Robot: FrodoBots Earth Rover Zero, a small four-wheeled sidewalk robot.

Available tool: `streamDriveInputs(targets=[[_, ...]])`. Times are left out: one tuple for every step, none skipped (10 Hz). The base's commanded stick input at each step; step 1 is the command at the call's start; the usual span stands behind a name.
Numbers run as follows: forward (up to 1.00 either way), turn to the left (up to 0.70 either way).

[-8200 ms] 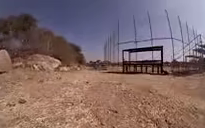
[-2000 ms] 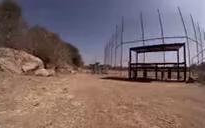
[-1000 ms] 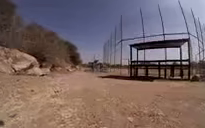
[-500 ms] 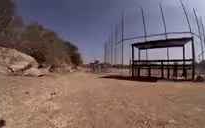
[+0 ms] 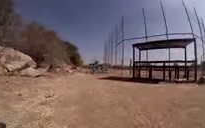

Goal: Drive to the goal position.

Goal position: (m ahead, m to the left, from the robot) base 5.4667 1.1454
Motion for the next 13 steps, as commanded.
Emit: streamDriveInputs(targets=[[0.5, 0.0], [0.5, 0.0], [0.5, 0.0], [0.5, 0.0], [0.5, 0.0], [0.5, 0.0], [0.5, 0.0], [0.5, 0.0], [0.5, 0.0], [0.5, 0.0], [0.5, 0.0], [0.5, 0.0], [0.5, 0.0]])
